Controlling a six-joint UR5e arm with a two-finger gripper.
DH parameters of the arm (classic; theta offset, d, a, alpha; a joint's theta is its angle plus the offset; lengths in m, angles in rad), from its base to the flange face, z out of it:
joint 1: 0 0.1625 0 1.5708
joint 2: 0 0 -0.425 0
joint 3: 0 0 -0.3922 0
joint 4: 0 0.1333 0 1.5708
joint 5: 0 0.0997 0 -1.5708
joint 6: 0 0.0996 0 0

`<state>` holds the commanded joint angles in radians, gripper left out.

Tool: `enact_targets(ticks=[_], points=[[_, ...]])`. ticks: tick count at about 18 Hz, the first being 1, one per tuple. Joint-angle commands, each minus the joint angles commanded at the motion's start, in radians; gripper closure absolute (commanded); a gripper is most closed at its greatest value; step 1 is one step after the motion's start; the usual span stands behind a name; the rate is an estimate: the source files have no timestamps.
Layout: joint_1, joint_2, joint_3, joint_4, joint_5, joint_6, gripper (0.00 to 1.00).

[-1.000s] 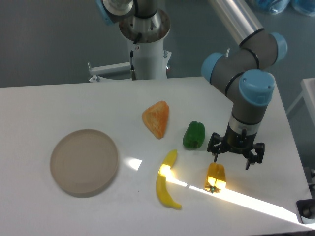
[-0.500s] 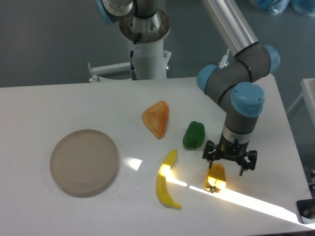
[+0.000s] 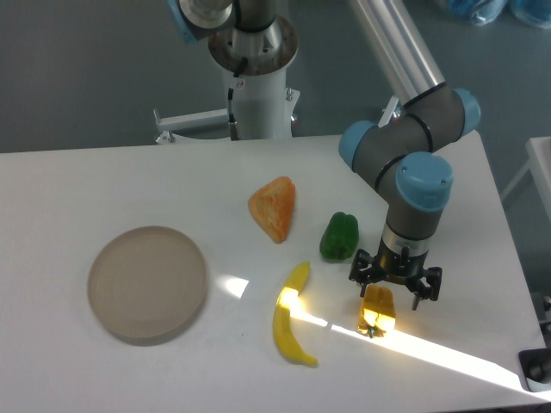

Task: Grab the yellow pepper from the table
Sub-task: 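Lower the open gripper down around the yellow pepper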

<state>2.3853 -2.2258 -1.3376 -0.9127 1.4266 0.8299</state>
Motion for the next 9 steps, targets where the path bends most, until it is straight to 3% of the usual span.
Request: enact_targets(ticks=[9], points=[[-0.011,-0.008,-0.011,0.002,0.000,0.000,0.00]])
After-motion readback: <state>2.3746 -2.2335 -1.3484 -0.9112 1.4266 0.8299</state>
